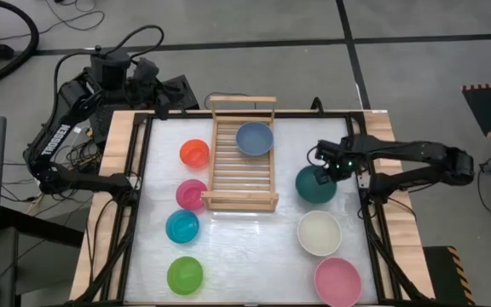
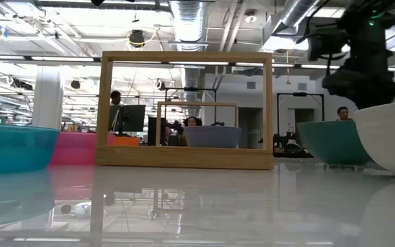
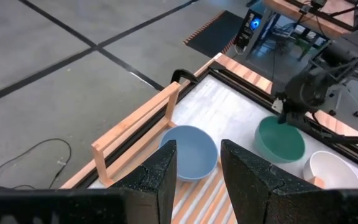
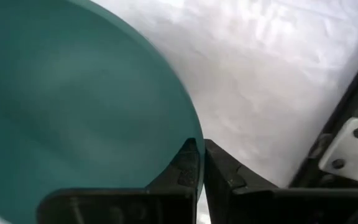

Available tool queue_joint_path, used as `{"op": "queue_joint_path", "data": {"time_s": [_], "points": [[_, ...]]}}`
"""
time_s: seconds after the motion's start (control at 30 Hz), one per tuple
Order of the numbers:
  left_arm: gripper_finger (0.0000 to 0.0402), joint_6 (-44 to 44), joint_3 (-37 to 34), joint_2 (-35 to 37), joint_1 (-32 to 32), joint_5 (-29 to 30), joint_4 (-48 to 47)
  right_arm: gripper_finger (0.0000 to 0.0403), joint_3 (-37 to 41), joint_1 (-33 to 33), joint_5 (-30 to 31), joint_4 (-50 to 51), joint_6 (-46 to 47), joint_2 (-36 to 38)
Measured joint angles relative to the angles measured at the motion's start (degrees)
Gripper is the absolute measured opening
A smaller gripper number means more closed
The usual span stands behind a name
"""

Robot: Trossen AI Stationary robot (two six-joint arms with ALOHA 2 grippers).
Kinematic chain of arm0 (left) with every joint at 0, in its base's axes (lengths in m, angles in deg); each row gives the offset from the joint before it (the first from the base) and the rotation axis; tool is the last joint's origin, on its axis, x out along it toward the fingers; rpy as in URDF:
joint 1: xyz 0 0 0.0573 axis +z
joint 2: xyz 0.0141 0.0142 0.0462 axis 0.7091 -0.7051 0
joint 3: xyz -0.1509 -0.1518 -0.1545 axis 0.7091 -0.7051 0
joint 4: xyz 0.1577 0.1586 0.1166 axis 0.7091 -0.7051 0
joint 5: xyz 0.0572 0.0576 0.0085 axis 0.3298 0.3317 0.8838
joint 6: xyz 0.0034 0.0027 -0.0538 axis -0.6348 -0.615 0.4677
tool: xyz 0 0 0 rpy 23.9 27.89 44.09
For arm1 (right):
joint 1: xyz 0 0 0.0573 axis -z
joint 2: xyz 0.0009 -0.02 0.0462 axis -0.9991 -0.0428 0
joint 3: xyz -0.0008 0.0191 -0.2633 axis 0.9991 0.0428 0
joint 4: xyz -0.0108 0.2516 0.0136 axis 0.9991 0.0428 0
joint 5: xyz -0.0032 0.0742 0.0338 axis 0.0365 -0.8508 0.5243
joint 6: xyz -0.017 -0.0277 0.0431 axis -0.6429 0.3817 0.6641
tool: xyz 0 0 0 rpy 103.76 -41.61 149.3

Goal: Place and stack bowls onto a shelf
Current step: Stack the right green bowl on the blue bowl on the shelf

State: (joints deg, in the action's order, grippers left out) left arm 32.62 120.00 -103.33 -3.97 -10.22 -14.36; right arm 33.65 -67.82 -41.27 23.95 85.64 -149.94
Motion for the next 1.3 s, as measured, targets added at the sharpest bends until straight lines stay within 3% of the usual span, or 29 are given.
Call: {"op": "queue_joint_path", "data": {"time_s": [0.27, 0.4, 0.77, 0.9, 1.07, 1.3], "points": [[0.0110, -0.9, 0.0, 0.0, 0.0, 0.0, 0.2, 0.0029, -15.0, 9.4, 0.0, -2.4, -4.2, -0.1], [0.0110, -1.5, 0.0, 0.0, 0.0, 0.0, 0.2, 0.0029, -22.9, 14.0, 0.0, -4.1, -6.9, -3.7], [0.0110, -2.0, 0.0, -0.1, 0.0, 3.0, 0.2, 0.0029, -47.3, 16.2, -1.1, -5.9, -19.2, -28.5], [0.0110, -2.0, 0.0, -0.1, 0.0, 3.0, 0.2, 0.0029, -54.8, 16.9, -4.3, -4.1, -22.6, -36.5], [0.0110, -2.0, 0.0, -0.1, 0.0, 3.0, 0.2, 0.0029, -58.9, 16.9, -7.3, -0.1, -25.3, -44.3], [0.0110, -2.0, 0.0, -0.1, 0.0, 3.0, 0.0, 0.0029, -59.3, 16.8, -8.1, -0.3, -25.4, -47.8]]}}
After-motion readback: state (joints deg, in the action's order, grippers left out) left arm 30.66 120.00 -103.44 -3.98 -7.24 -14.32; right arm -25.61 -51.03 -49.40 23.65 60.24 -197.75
